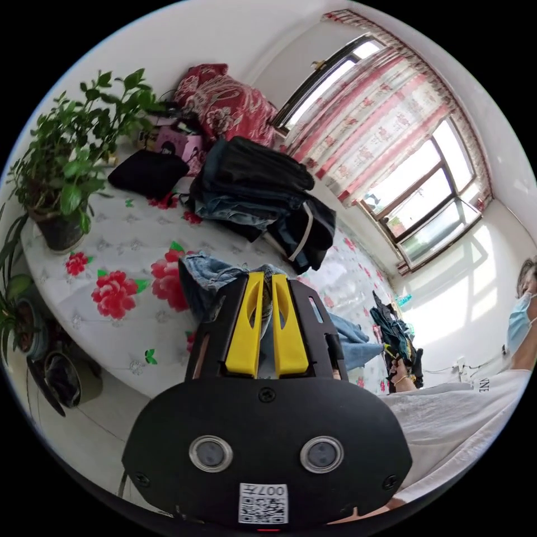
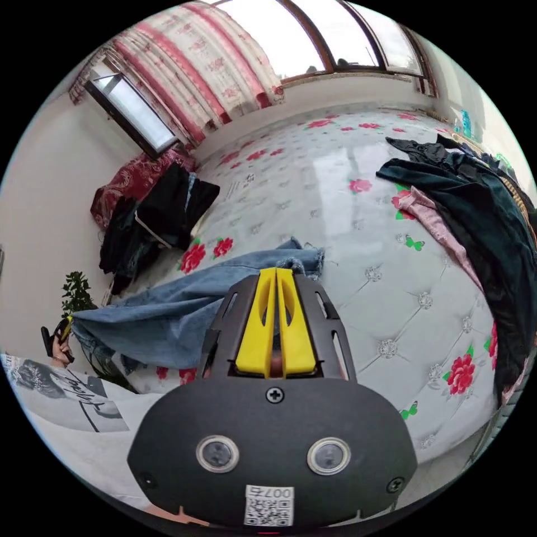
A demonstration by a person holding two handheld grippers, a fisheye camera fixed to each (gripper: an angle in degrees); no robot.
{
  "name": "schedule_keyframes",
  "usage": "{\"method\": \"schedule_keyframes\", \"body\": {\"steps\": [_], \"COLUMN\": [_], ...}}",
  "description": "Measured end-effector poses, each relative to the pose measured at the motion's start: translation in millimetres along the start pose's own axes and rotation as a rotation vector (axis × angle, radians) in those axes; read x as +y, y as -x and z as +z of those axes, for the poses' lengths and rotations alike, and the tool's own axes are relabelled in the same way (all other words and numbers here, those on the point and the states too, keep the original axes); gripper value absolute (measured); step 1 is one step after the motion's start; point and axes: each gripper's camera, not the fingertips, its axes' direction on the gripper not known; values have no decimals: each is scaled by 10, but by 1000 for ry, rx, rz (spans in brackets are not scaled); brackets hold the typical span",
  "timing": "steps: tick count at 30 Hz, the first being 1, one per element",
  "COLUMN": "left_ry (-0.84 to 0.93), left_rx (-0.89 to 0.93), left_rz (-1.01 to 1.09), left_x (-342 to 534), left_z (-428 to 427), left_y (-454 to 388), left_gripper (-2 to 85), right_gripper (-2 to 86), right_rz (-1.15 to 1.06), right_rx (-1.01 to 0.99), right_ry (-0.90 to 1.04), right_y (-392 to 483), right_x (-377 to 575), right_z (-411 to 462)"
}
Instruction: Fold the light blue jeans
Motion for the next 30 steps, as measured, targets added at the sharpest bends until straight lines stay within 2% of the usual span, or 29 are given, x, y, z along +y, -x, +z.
{"method": "schedule_keyframes", "body": {"steps": [4,6,10,13,17,21,25,27,30], "left_ry": [-132,-191,-157,-115,-115,-95,-119,-149,-239], "left_rx": [153,188,166,112,102,30,20,63,149], "left_rz": [97,112,52,-36,-99,-80,-82,-75,-26], "left_x": [-88,-32,272,659,1065,1223,1429,1521,1676], "left_z": [-662,-968,-1153,-1141,-1422,-1727,-1972,-2097,-2392], "left_y": [-434,-514,-357,-183,-69,-243,-469,-546,-740], "left_gripper": [-4,-4,-4,-4,-3,-3,-4,-4,-6], "right_gripper": [2,6,51,79,88,85,57,37,17], "right_rz": [61,40,14,24,89,142,210,241,204], "right_rx": [-170,-165,0,-58,-42,-84,-211,-238,-399], "right_ry": [-429,-489,-147,120,284,308,304,284,184], "right_y": [-151,-197,-269,-382,-593,-759,-869,-917,-961], "right_x": [0,12,-17,219,487,497,515,547,537], "right_z": [-1235,-1633,-1343,-646,105,446,642,592,245]}}
